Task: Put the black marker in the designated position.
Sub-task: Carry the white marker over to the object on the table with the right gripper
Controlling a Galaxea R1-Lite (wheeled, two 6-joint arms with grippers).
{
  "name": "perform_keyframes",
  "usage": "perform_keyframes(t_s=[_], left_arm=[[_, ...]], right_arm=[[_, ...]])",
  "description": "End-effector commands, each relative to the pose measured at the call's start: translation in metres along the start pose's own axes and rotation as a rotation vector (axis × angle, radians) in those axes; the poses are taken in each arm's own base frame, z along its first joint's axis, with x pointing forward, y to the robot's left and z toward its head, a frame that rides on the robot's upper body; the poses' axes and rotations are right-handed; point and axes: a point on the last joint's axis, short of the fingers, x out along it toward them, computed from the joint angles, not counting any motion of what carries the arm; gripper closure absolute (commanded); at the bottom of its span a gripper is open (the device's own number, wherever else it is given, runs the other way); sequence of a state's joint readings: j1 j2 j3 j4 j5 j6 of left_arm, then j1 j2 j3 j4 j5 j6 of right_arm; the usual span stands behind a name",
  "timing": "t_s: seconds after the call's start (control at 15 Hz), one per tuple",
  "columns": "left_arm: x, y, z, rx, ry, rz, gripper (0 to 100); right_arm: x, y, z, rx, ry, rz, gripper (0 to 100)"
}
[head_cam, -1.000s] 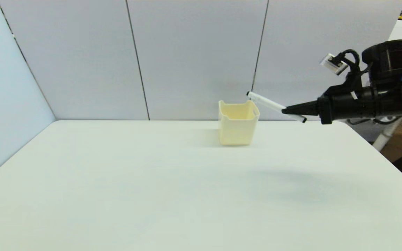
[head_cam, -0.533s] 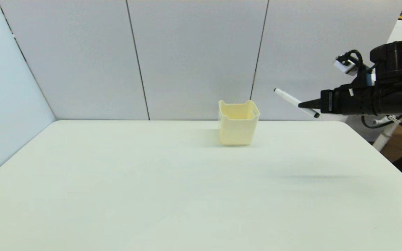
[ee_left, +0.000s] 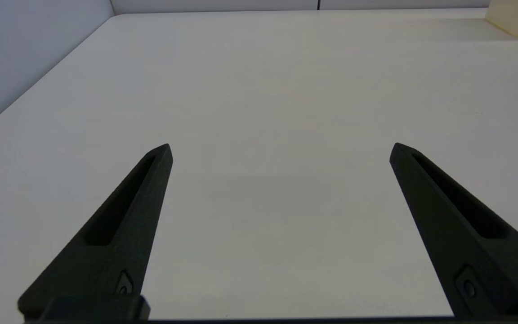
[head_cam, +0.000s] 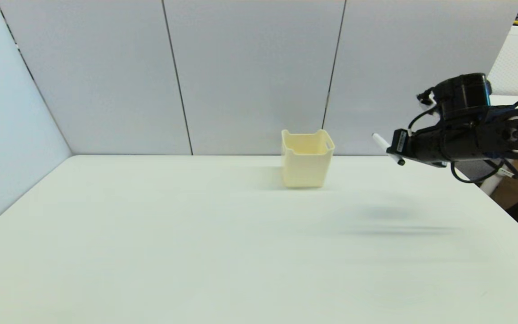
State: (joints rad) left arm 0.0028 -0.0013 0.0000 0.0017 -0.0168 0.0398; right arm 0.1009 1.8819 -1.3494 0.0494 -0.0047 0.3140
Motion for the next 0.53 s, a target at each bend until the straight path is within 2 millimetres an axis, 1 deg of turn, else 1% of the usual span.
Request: perform_keyframes(t_s=[0.07, 0.2, 0.53], left_arm=[[0.0, 0.0, 0.0, 0.0, 0.001, 0.0, 0], [0.0, 0.0, 0.0, 0.0, 0.001, 0.0, 0], [0.0, 0.0, 0.0, 0.0, 0.001, 0.0, 0]], right_arm=[[0.024, 0.015, -0.02, 0.07, 0.039, -0.092, 100], [0.028, 0.017, -0.024, 0.073, 0.057, -0.093, 100], [0.049, 0.015, -0.037, 0.054, 0.106, -0.103, 100]])
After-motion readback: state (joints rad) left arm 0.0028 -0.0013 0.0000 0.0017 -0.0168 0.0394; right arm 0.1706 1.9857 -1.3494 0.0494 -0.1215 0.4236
